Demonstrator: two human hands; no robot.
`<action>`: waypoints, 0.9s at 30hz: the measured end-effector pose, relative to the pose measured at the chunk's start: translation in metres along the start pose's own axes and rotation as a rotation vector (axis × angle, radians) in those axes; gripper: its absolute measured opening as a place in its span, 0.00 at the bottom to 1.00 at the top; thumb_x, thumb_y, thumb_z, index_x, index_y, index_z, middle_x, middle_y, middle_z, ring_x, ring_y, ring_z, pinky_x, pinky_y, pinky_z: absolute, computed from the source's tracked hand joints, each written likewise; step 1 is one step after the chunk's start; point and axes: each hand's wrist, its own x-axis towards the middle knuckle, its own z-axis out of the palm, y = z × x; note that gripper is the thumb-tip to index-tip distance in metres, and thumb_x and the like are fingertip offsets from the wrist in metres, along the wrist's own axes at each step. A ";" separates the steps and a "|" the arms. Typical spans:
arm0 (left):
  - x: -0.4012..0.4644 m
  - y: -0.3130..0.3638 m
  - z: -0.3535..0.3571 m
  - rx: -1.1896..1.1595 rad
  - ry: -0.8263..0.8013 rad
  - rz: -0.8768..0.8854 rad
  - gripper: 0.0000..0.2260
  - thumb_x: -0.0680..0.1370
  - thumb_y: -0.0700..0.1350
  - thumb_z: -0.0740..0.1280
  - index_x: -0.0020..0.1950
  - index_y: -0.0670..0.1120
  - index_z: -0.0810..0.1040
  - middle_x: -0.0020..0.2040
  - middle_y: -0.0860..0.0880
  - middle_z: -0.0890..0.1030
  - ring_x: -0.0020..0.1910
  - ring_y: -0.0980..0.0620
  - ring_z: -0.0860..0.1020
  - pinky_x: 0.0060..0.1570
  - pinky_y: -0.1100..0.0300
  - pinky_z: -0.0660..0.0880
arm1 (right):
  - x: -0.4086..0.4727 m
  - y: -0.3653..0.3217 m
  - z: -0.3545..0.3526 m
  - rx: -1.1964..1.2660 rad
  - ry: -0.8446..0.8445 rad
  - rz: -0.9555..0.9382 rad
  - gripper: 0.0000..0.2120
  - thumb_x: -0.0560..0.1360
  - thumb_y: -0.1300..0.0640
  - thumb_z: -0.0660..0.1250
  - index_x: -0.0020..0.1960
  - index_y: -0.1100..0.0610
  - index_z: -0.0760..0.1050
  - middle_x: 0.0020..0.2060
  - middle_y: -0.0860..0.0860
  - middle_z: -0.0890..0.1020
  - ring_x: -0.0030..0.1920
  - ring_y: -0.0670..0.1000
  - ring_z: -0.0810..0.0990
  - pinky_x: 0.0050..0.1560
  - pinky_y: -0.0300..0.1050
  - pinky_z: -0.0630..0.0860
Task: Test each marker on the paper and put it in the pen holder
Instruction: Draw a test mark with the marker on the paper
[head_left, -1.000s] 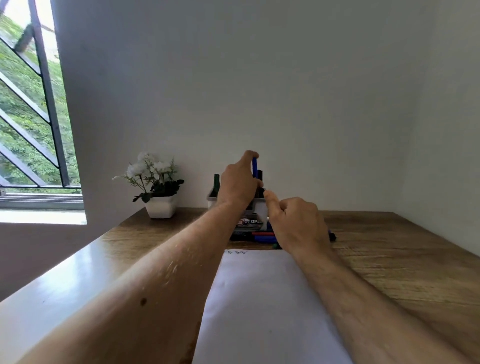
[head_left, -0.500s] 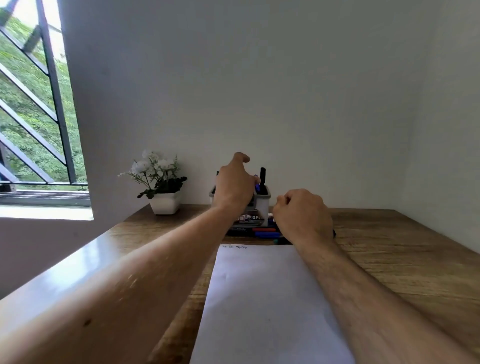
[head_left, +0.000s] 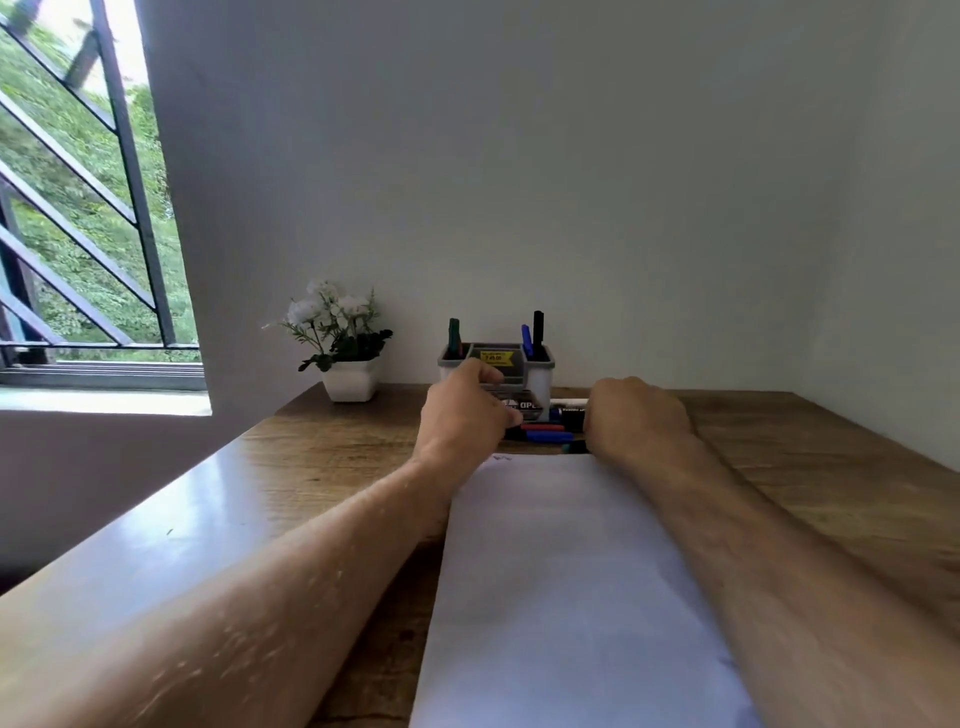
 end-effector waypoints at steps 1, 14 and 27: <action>0.000 0.000 -0.002 -0.019 0.006 0.003 0.19 0.71 0.43 0.78 0.57 0.51 0.76 0.48 0.48 0.84 0.48 0.52 0.83 0.52 0.51 0.82 | 0.001 0.000 0.002 -0.019 -0.002 -0.014 0.15 0.75 0.57 0.67 0.62 0.56 0.78 0.57 0.56 0.80 0.56 0.59 0.81 0.51 0.48 0.76; -0.004 0.001 -0.003 -0.109 -0.052 -0.027 0.19 0.72 0.43 0.77 0.60 0.48 0.76 0.44 0.50 0.84 0.44 0.55 0.84 0.50 0.53 0.83 | 0.005 -0.001 0.006 0.068 -0.060 -0.178 0.12 0.76 0.57 0.68 0.58 0.46 0.82 0.56 0.53 0.81 0.55 0.55 0.80 0.56 0.50 0.78; -0.003 0.005 -0.005 -0.096 0.018 0.125 0.14 0.81 0.56 0.63 0.61 0.50 0.79 0.48 0.55 0.81 0.47 0.59 0.79 0.50 0.61 0.77 | 0.002 -0.020 -0.006 1.217 0.319 -0.074 0.03 0.82 0.54 0.60 0.53 0.53 0.70 0.42 0.53 0.82 0.33 0.46 0.76 0.29 0.34 0.68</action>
